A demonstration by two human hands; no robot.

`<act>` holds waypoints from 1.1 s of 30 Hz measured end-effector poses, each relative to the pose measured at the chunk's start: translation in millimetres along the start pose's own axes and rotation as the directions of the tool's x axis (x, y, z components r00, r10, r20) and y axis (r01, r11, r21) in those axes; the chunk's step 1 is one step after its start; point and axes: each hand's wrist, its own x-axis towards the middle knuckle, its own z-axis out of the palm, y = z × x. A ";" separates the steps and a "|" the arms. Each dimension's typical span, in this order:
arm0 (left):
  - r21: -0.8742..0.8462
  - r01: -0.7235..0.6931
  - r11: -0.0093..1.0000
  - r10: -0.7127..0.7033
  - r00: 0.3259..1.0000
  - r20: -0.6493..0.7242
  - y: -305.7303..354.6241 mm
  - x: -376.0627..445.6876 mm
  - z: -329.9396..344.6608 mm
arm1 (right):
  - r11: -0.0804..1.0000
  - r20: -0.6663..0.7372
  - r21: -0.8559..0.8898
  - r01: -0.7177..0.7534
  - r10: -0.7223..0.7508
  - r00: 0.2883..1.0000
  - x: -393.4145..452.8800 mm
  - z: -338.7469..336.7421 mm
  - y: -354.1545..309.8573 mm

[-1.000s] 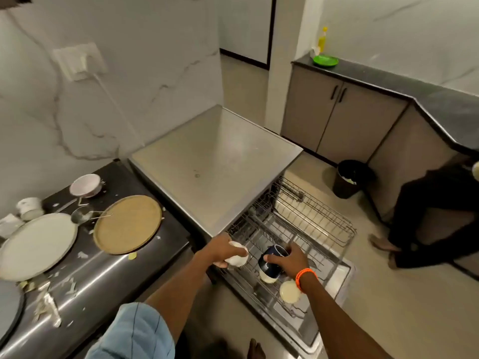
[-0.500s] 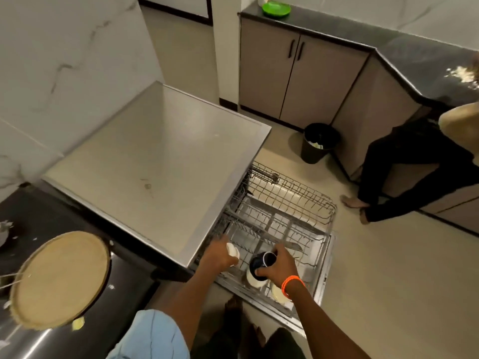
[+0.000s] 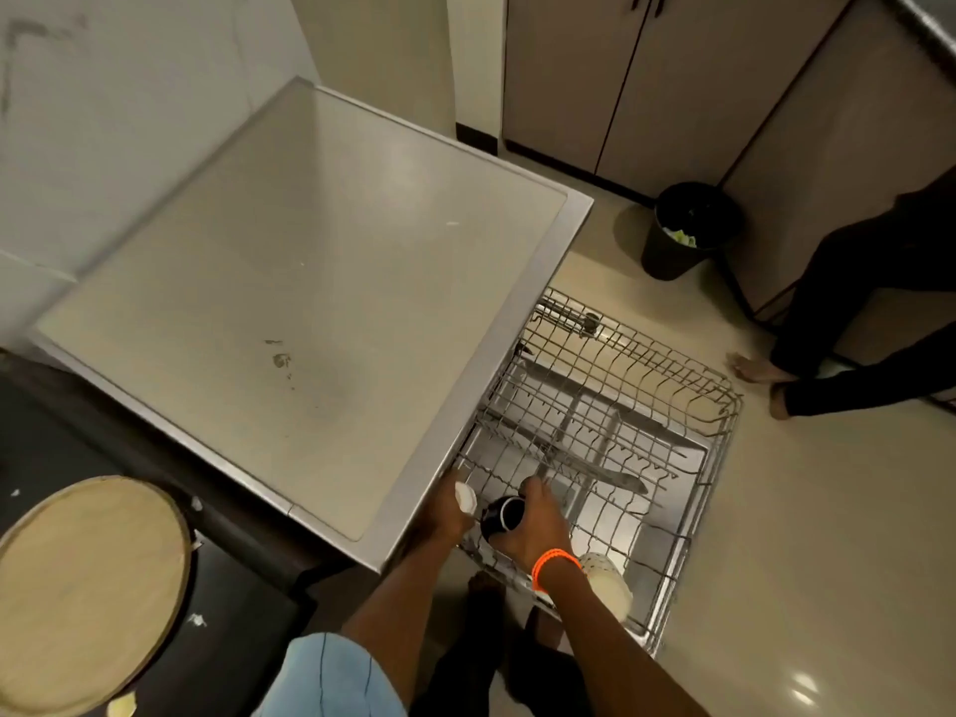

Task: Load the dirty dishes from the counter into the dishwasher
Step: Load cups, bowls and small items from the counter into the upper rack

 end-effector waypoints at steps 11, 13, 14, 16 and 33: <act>0.103 -0.019 0.995 0.025 0.998 -0.055 -4.9 44.0 28.9 | 0.994 -0.011 -0.100 0.048 -0.049 0.999 36.7 38.8 22.6; 0.163 -0.036 0.986 0.043 0.998 -0.043 -4.4 49.9 29.3 | 0.989 -0.031 -0.137 0.058 -0.063 0.998 40.2 44.9 25.4; 0.181 -0.043 0.982 0.050 0.998 -0.038 -4.9 52.8 30.3 | 0.987 -0.035 -0.154 0.056 -0.062 0.997 42.0 47.8 26.7; 0.201 -0.057 0.978 0.064 0.998 -0.028 -7.4 56.8 33.3 | 0.981 -0.035 -0.187 0.045 -0.053 0.998 45.7 51.5 28.8; 0.348 -0.069 0.935 0.060 0.997 0.037 -20.7 67.6 40.6 | 0.955 0.063 -0.289 0.060 -0.044 0.997 59.7 66.3 39.3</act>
